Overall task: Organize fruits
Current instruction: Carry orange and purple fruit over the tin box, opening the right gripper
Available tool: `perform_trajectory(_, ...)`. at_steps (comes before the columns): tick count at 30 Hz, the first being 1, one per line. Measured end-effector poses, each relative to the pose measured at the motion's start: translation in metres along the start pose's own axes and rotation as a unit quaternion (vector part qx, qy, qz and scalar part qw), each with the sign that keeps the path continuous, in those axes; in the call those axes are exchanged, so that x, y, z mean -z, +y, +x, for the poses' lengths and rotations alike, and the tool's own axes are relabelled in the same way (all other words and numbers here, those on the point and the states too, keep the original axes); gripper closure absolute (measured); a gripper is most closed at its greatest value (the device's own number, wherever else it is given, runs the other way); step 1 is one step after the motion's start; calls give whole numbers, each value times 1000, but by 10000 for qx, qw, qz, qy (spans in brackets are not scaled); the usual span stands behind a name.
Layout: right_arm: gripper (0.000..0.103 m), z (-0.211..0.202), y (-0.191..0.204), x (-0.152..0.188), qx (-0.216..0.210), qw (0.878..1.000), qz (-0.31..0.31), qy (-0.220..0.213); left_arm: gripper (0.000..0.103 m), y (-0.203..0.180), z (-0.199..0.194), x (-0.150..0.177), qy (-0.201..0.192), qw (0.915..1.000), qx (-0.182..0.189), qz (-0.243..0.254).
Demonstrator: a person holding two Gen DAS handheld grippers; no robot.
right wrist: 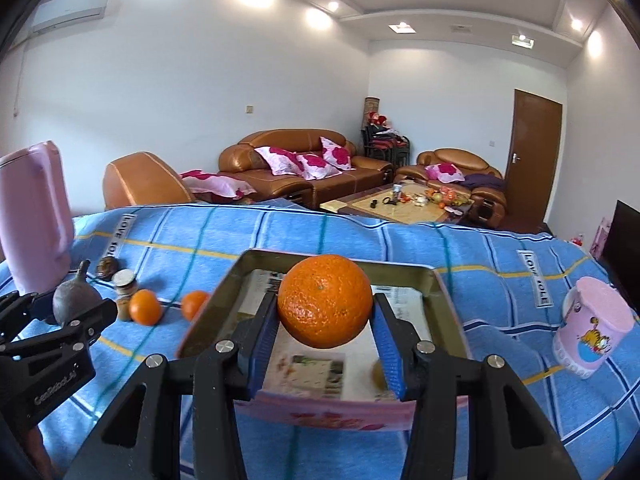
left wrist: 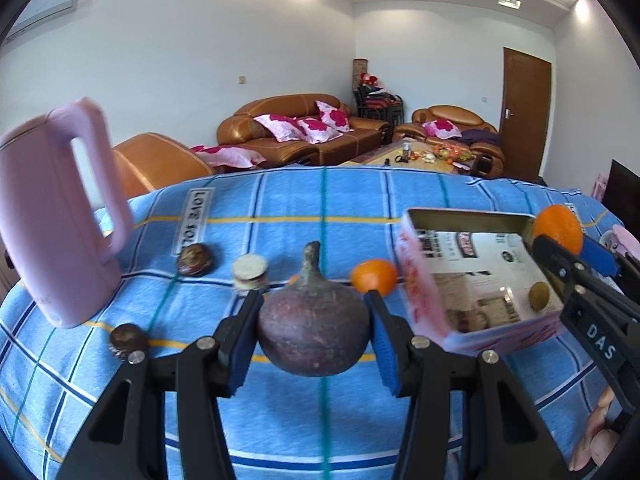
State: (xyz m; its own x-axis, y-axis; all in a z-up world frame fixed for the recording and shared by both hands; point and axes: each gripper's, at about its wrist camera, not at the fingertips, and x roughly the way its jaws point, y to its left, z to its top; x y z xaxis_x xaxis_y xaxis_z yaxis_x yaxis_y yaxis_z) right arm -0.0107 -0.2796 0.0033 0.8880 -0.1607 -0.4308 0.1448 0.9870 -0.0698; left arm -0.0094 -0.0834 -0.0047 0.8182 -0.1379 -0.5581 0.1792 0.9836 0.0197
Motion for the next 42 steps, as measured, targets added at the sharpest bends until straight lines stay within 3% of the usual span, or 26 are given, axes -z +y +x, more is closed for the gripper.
perform_trajectory(11, 54, 12, -51, -11, 301, 9986, 428, 62, 50, -49, 5, -19, -124, 9992, 321, 194)
perform_trajectory(25, 54, 35, -64, -14, 394, 9979, 408, 305, 50, -108, 44, -25, 138, 9973, 622, 354)
perform_trajectory(34, 54, 54, -65, -10, 125, 9961, 553, 681, 50, -101, 57, -26, 445, 9965, 712, 61)
perform_trajectory(42, 54, 65, -73, -5, -452, 9889, 1009, 989, 50, -98, 55, -25, 421, 9966, 706, 68)
